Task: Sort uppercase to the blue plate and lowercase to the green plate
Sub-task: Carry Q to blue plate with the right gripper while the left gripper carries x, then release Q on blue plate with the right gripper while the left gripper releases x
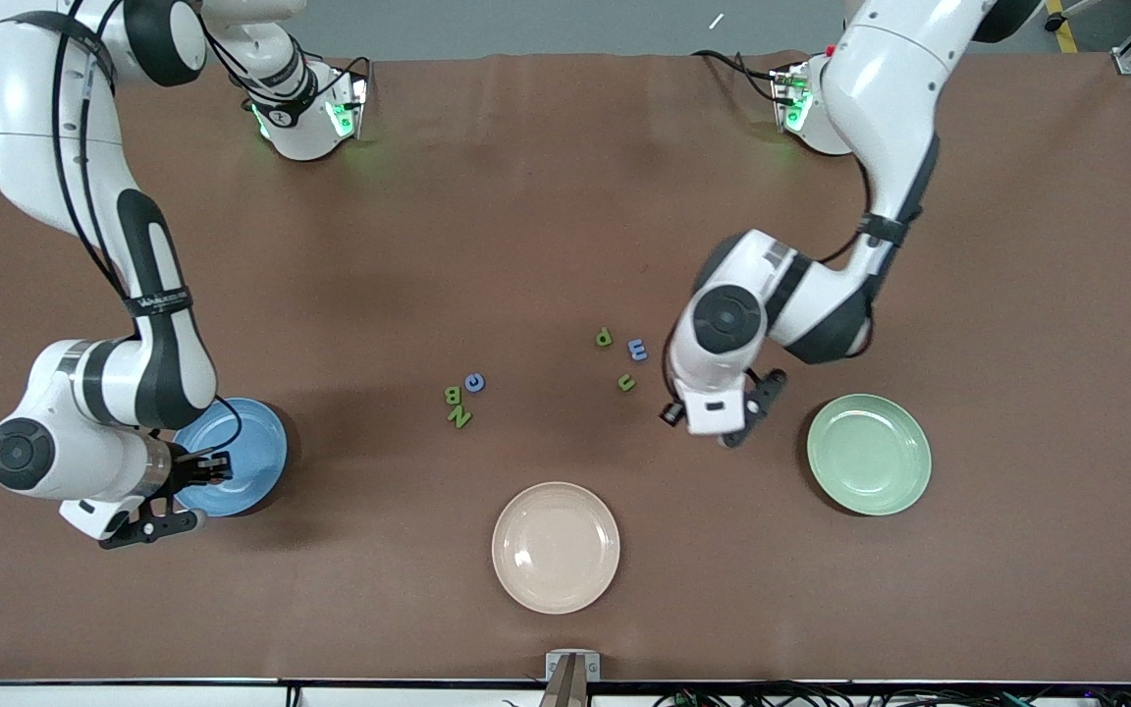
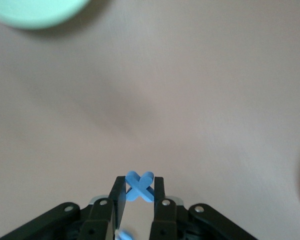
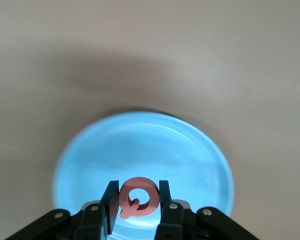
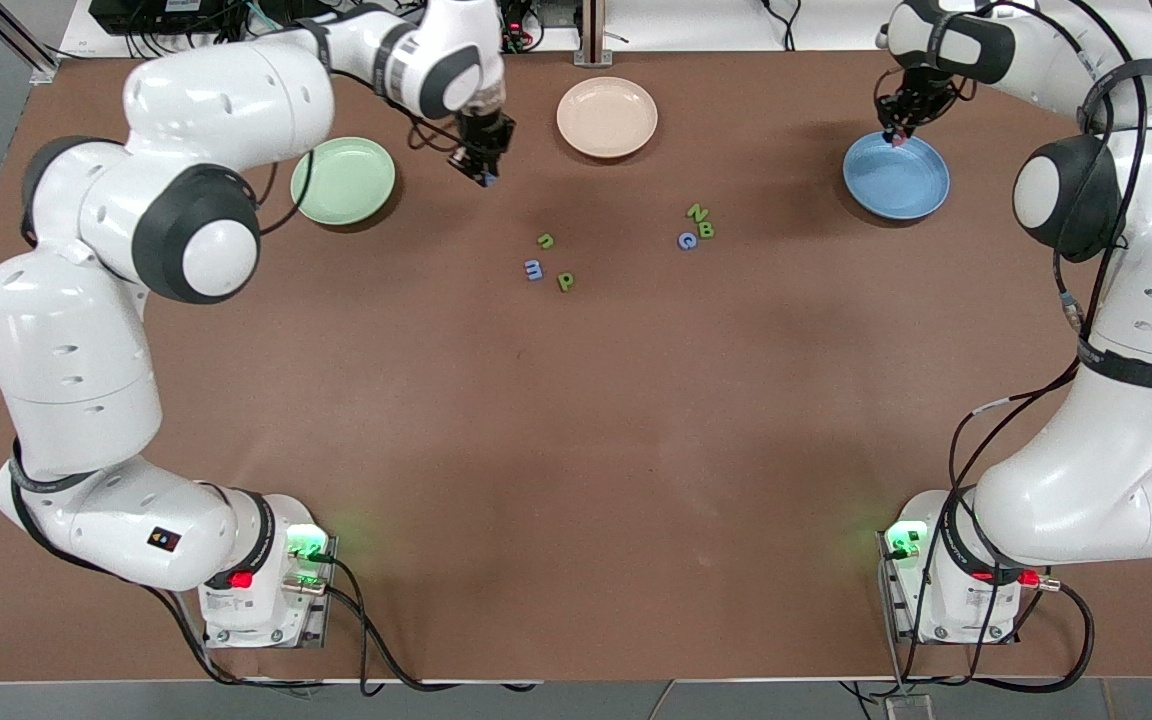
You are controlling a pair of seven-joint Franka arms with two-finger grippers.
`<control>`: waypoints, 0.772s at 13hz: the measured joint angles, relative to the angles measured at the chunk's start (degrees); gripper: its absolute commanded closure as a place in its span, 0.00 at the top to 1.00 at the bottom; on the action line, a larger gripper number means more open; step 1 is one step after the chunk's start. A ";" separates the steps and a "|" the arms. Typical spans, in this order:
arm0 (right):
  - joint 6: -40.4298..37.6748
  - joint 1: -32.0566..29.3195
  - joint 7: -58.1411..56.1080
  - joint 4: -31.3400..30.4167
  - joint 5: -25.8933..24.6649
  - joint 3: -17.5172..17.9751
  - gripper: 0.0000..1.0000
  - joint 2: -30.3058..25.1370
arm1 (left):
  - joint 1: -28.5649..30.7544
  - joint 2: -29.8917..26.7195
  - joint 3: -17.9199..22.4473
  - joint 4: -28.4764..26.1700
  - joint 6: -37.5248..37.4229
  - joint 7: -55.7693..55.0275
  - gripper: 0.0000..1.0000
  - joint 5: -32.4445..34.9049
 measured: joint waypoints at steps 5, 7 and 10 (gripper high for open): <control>0.90 -2.47 -3.07 -1.88 -0.41 0.08 0.76 2.67 | 12.76 0.51 0.06 -0.91 -0.97 20.64 0.00 1.24; 1.04 -2.34 -3.07 -1.79 -0.41 0.49 0.77 2.67 | 15.99 1.48 0.07 -1.00 -0.75 27.08 0.05 1.67; 0.93 -0.06 1.89 -0.86 -0.08 1.79 0.81 1.66 | 20.29 2.90 0.09 -1.03 1.19 34.81 0.54 2.06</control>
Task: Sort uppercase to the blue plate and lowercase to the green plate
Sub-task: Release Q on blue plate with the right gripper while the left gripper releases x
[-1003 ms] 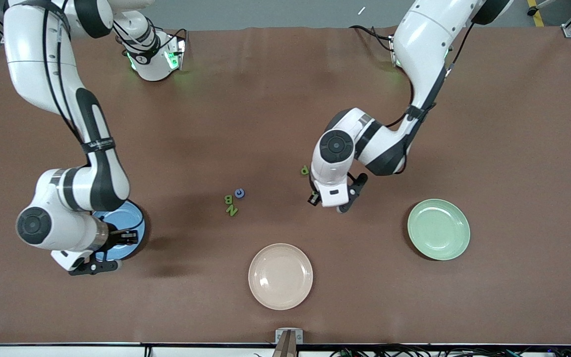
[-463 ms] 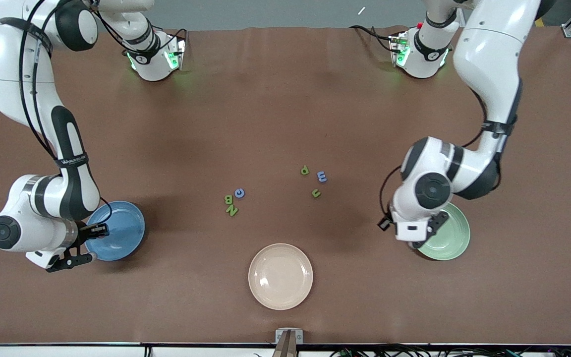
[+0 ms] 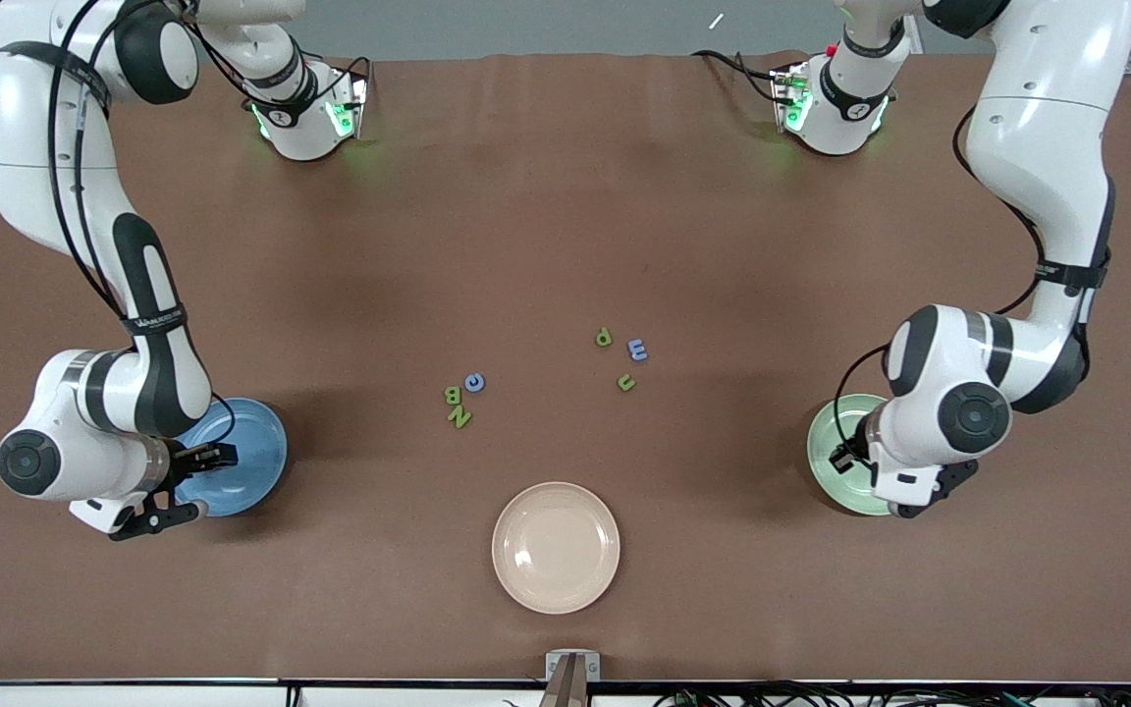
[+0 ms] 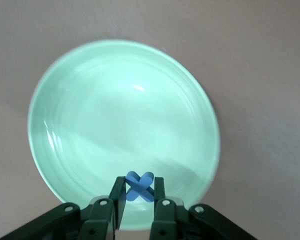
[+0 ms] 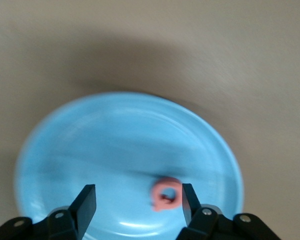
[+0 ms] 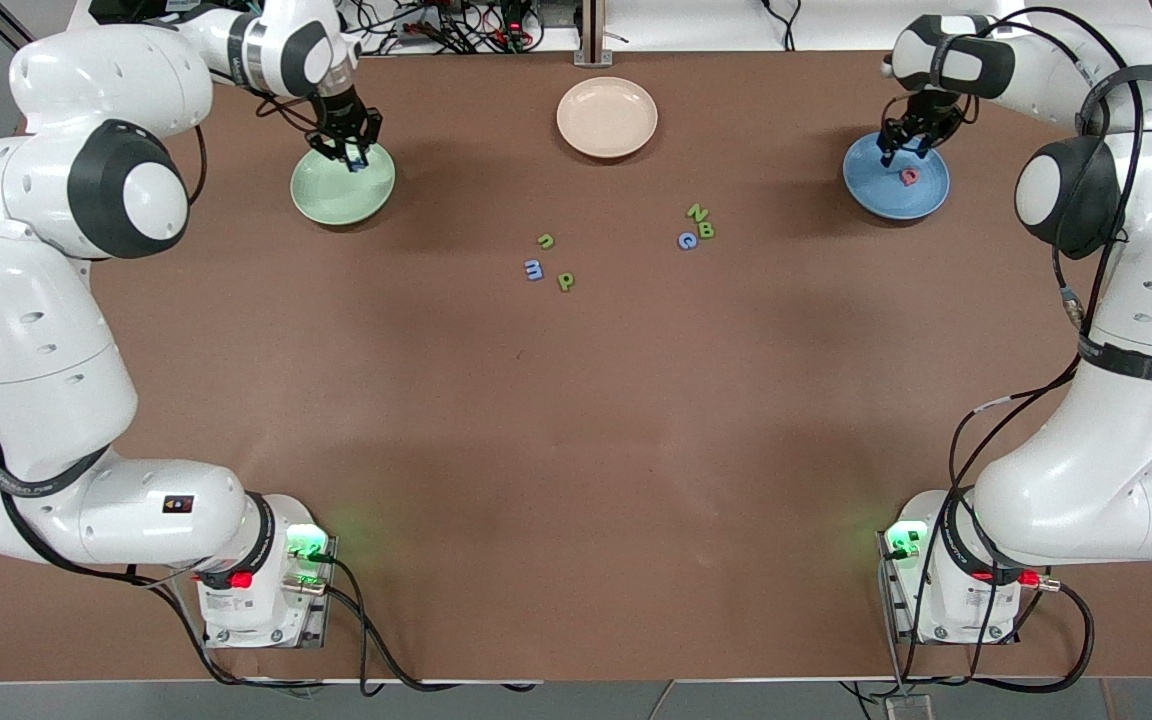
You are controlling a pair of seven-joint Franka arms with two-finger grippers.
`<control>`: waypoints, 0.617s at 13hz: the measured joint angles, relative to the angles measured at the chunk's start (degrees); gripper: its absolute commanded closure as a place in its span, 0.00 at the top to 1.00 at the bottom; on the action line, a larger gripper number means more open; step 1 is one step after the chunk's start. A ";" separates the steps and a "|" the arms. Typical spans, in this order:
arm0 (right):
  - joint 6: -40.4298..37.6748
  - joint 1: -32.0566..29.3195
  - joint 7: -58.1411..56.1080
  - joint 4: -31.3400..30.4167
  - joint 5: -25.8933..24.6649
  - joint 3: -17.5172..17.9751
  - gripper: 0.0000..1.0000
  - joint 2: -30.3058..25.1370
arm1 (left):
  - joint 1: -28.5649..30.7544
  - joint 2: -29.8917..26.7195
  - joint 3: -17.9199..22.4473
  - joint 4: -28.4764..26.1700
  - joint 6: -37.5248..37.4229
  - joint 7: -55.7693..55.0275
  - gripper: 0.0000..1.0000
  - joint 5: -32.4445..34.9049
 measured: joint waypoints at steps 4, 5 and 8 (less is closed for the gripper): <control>-5.17 7.85 19.22 0.04 2.47 2.53 0.82 -2.48 | 3.30 1.11 -0.14 0.00 0.50 4.14 1.00 1.01; -6.14 9.27 24.31 0.03 2.92 3.45 0.82 -2.61 | 3.31 0.96 -0.56 0.05 0.45 4.15 1.00 1.01; -7.28 13.38 37.33 -0.34 3.33 5.17 0.82 -2.61 | 2.52 -1.42 -4.70 0.09 -3.64 3.67 1.00 1.02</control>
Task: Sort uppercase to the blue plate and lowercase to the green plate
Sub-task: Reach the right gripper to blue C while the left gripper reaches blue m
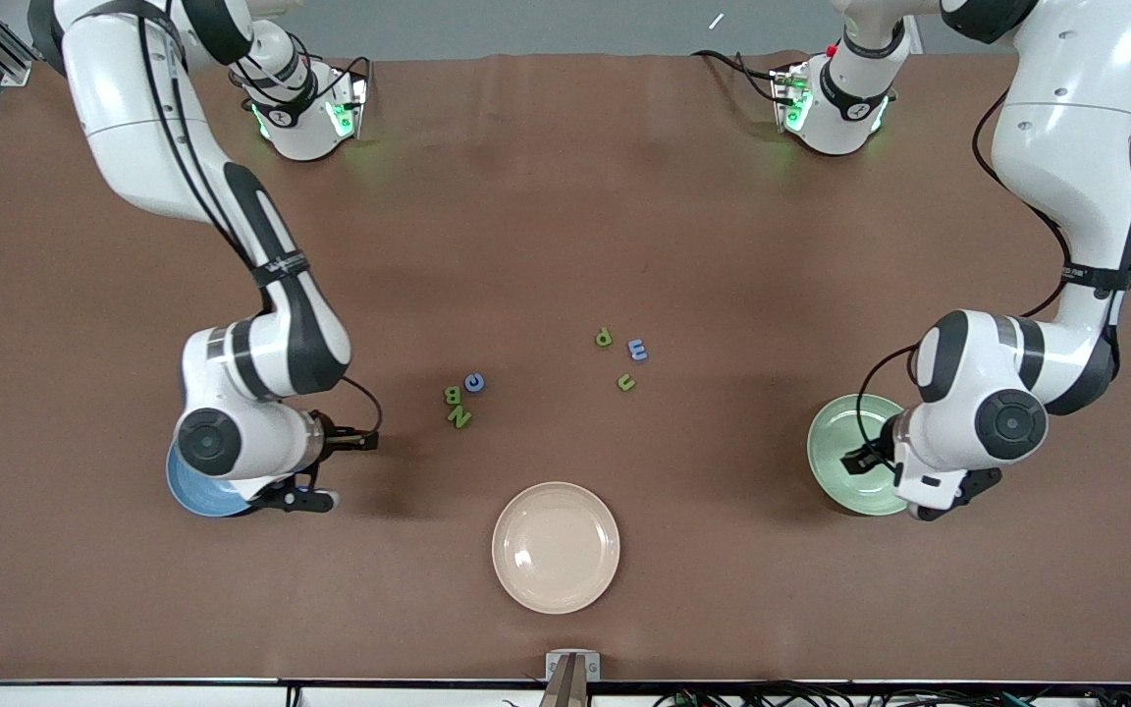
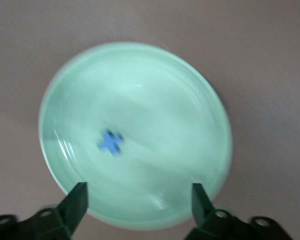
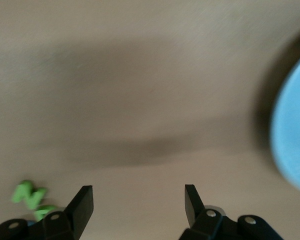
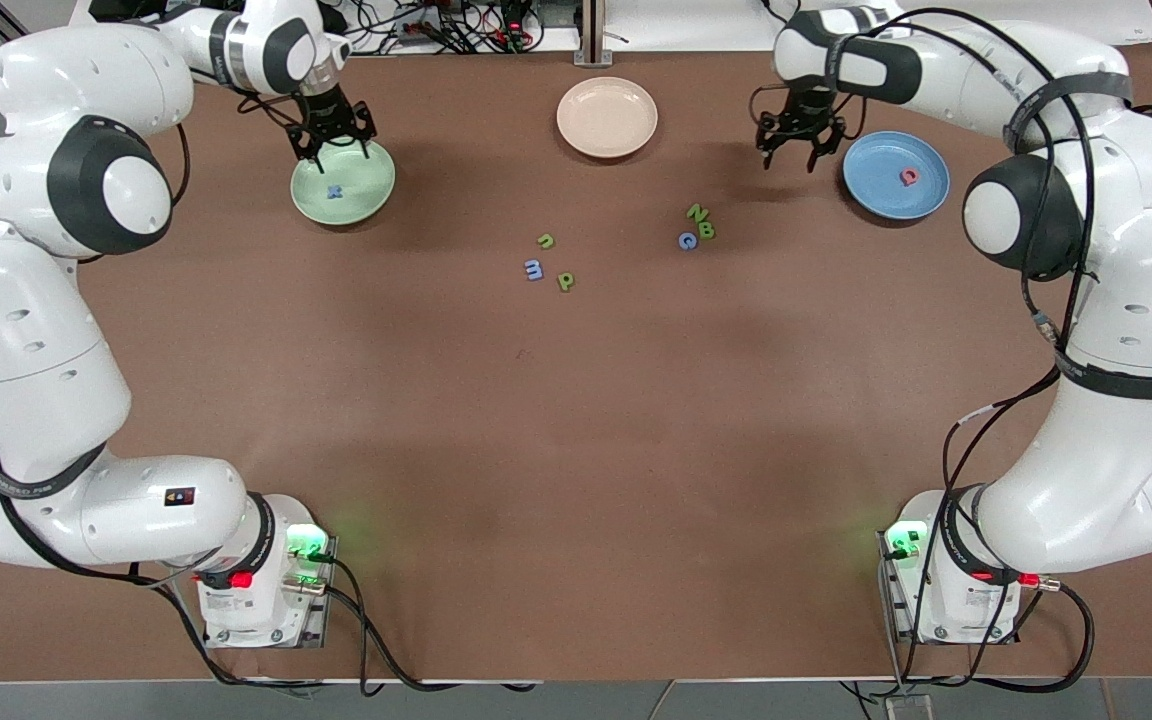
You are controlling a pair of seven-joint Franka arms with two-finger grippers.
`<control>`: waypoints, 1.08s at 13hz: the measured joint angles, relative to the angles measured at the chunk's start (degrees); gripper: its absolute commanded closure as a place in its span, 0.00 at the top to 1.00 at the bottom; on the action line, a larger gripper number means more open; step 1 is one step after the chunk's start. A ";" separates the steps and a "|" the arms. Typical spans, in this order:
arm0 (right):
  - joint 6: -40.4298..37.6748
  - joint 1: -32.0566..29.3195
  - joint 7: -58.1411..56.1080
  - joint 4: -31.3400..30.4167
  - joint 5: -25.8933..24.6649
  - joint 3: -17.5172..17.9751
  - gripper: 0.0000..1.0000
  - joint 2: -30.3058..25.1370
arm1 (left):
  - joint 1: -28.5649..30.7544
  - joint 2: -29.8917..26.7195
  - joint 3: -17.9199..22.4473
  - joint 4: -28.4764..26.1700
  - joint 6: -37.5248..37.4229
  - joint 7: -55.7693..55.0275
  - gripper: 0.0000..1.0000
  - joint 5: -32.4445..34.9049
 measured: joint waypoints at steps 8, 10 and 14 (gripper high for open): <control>8.38 10.85 24.34 -7.00 3.69 1.37 0.82 0.05 | -10.58 -2.85 -10.85 -2.88 -1.52 -15.20 0.94 0.23; 13.20 11.43 25.17 -11.01 4.46 1.38 0.81 -0.09 | -13.89 -2.05 -10.76 -5.78 4.66 -20.19 0.92 0.28; 15.95 12.14 25.61 -14.06 7.41 1.38 0.81 -1.25 | -17.81 0.06 -10.75 -11.60 13.92 -26.37 0.82 0.42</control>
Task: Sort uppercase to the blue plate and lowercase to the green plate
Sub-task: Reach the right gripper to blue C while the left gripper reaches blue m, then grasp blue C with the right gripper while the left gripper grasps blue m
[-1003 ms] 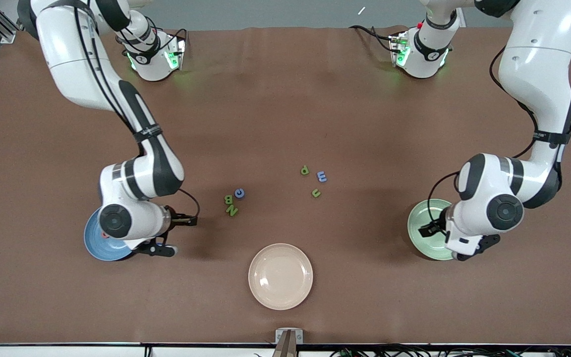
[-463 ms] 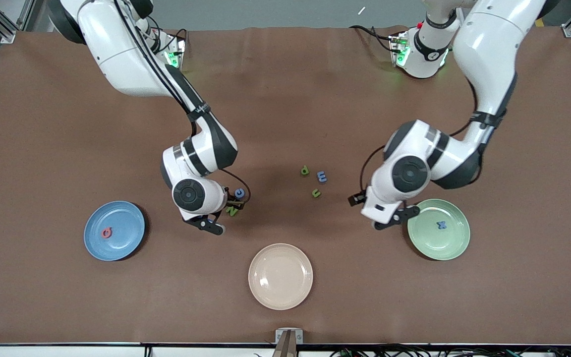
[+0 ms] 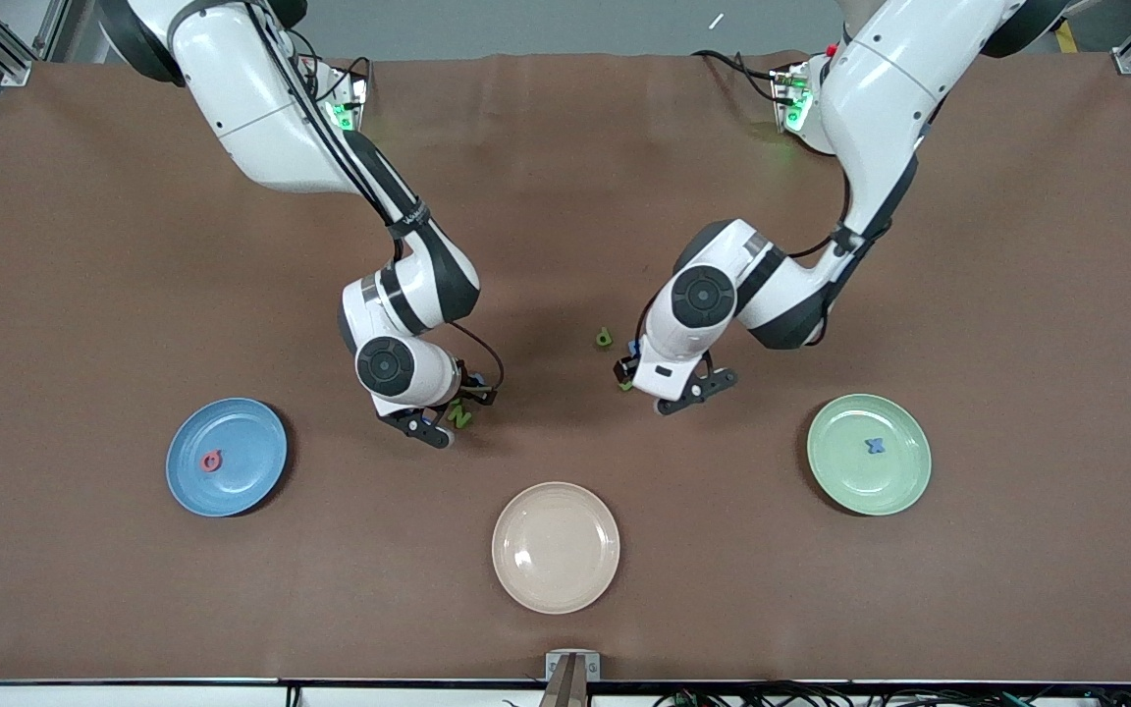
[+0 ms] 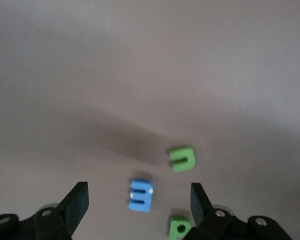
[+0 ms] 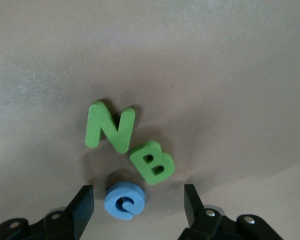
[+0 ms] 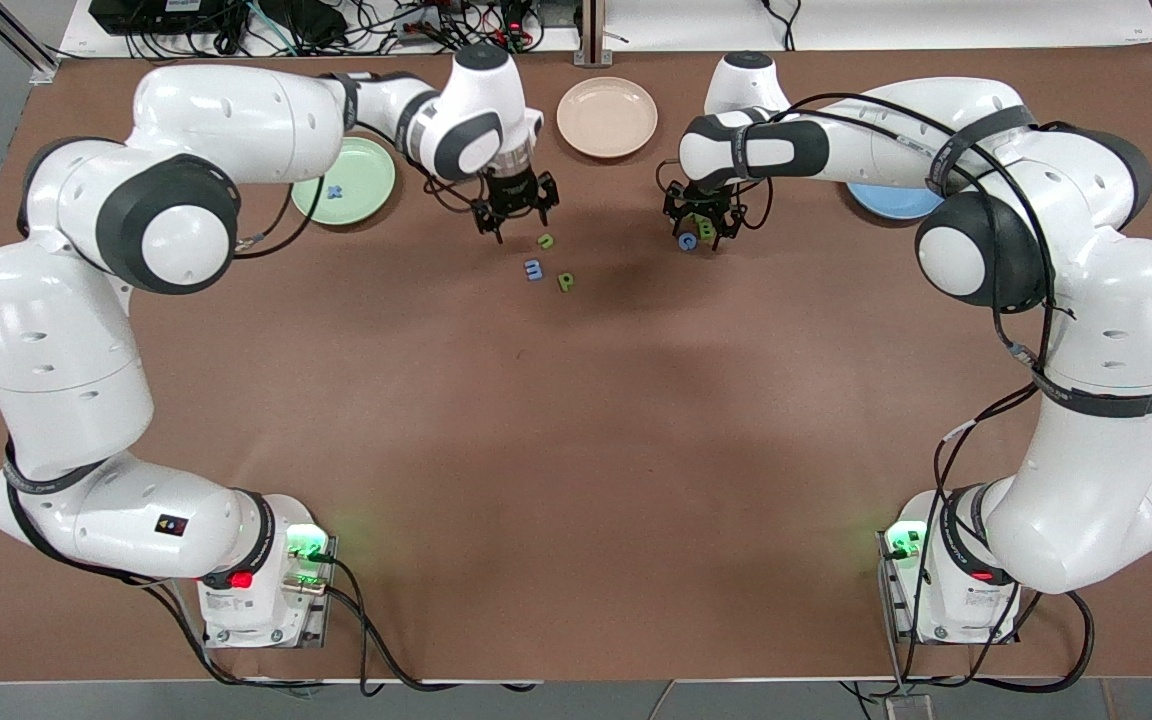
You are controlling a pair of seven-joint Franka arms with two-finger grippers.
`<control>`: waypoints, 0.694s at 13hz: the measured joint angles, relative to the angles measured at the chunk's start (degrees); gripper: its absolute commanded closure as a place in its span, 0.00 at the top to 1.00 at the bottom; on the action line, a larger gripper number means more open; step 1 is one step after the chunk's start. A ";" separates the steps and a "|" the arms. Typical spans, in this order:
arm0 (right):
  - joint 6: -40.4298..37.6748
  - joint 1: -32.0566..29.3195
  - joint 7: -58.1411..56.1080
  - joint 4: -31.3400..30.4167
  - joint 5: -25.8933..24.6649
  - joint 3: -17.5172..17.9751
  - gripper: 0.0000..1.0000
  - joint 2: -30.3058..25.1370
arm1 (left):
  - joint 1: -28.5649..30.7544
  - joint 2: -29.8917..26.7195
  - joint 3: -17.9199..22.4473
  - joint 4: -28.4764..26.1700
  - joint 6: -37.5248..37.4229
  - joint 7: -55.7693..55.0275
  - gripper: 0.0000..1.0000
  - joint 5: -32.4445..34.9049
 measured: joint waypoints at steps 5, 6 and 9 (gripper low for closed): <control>0.09 0.08 0.32 -0.24 0.78 0.00 0.73 -0.26 | -2.58 1.20 0.17 -2.02 0.85 -1.92 0.71 1.39; 0.14 0.09 0.48 -0.28 1.18 0.00 0.68 -0.26 | -2.80 1.53 0.20 -2.07 0.94 -2.53 0.69 2.41; 0.25 0.18 0.56 -0.34 2.02 0.00 0.53 -0.26 | -2.86 2.29 0.35 -2.08 1.46 -2.71 0.60 3.23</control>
